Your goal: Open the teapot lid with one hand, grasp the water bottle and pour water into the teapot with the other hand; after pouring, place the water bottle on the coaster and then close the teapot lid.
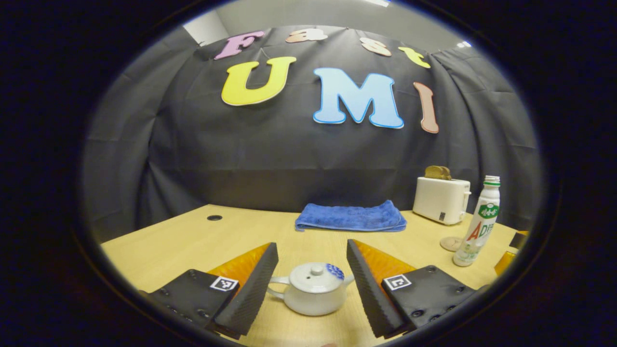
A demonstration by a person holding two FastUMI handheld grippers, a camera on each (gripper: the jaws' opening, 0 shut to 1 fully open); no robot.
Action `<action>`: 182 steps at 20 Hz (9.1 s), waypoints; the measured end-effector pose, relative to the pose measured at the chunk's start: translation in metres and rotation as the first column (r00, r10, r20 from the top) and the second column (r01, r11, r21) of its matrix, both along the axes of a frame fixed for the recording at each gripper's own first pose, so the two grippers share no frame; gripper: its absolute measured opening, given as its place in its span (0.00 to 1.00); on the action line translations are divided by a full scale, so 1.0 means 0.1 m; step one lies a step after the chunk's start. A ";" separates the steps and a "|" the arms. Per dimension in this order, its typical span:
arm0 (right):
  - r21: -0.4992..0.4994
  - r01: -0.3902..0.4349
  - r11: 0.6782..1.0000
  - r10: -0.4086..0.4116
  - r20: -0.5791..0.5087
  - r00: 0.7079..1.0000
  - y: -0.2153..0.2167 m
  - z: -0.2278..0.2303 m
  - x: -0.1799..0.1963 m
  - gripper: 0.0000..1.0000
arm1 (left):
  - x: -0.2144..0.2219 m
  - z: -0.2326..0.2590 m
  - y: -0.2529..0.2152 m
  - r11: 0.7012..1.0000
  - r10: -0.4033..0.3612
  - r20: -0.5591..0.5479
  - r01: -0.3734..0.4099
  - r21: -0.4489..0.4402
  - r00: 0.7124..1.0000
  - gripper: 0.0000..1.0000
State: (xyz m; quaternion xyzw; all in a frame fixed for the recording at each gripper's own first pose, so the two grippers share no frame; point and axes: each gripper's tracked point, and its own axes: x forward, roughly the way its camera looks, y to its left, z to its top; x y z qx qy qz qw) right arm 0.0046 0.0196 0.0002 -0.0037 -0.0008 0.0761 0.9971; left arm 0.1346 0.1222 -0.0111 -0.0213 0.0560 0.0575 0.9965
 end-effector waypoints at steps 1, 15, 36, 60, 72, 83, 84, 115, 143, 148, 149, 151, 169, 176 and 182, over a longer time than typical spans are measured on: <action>0.000 0.000 1.000 0.000 0.000 1.000 0.00 0.00 0.00 0.96 | 0.03 -0.02 0.00 1.000 -0.002 -0.010 0.003 0.008 1.000 0.97; -0.001 0.000 1.000 0.000 0.000 1.000 0.00 0.00 0.00 0.96 | 0.22 -0.23 -0.02 0.998 -0.007 -0.067 0.010 0.057 0.998 0.52; -0.041 0.054 0.998 -0.051 0.054 0.997 -0.39 0.22 0.18 0.96 | 0.10 0.22 -0.01 0.998 -0.037 0.070 0.040 -0.041 0.997 0.16; -0.081 0.172 0.982 -0.179 -0.087 0.980 -0.66 0.03 1.29 0.96 | -0.08 0.45 -0.01 0.994 -0.064 0.156 0.078 -0.083 0.986 0.16; -0.131 0.108 0.986 -0.118 -0.073 0.990 -0.54 0.12 1.25 0.71 | -0.13 0.50 0.05 0.991 -0.056 0.172 0.075 -0.109 0.984 0.16; -0.369 -0.011 0.929 -0.007 -0.047 0.999 -0.04 0.18 1.10 0.71 | -0.51 0.72 0.31 0.988 -0.029 0.212 0.061 -0.143 0.977 0.12; -0.395 -0.023 0.919 0.005 -0.047 0.999 0.02 0.19 1.10 0.71 | -0.60 0.74 0.34 0.983 -0.032 0.215 0.070 -0.170 0.976 0.16; -0.921 -0.005 0.389 0.141 0.054 0.989 1.19 -0.07 1.30 0.71 | -2.01 0.94 0.54 0.997 -0.028 0.187 0.042 -0.070 0.982 0.11; -0.965 0.240 -0.105 0.228 0.212 0.950 1.30 0.05 1.41 0.71 | -2.02 0.88 0.60 0.999 -0.023 0.169 0.028 -0.029 0.985 0.16; -0.951 0.273 -0.147 0.252 0.231 0.940 1.33 0.14 1.41 0.71 | -2.01 0.88 0.57 0.999 -0.029 0.164 0.034 -0.024 0.986 0.12; -0.949 0.278 -0.151 0.255 0.234 0.938 1.33 0.22 1.45 0.71 | -2.01 0.88 0.57 0.999 -0.030 0.165 0.034 -0.024 0.986 0.07; -0.945 0.285 -0.161 0.259 0.238 0.936 1.34 0.27 1.47 0.71 | -2.00 0.88 0.56 0.999 -0.029 0.163 0.034 -0.025 0.986 0.15; -0.909 0.344 -0.237 0.302 0.267 0.915 1.38 0.39 1.43 0.71 | -2.01 0.88 0.63 0.999 -0.019 0.157 0.023 -0.027 0.987 0.16; -0.884 0.370 -0.286 0.323 0.275 0.906 1.37 0.44 1.41 0.71 | -2.02 0.86 0.60 0.999 -0.025 0.151 0.028 -0.020 0.988 0.15; -0.866 0.390 -0.312 0.348 0.278 0.895 1.42 0.50 1.41 0.71 | -2.00 0.84 0.61 0.999 -0.022 0.144 0.025 -0.020 0.989 0.16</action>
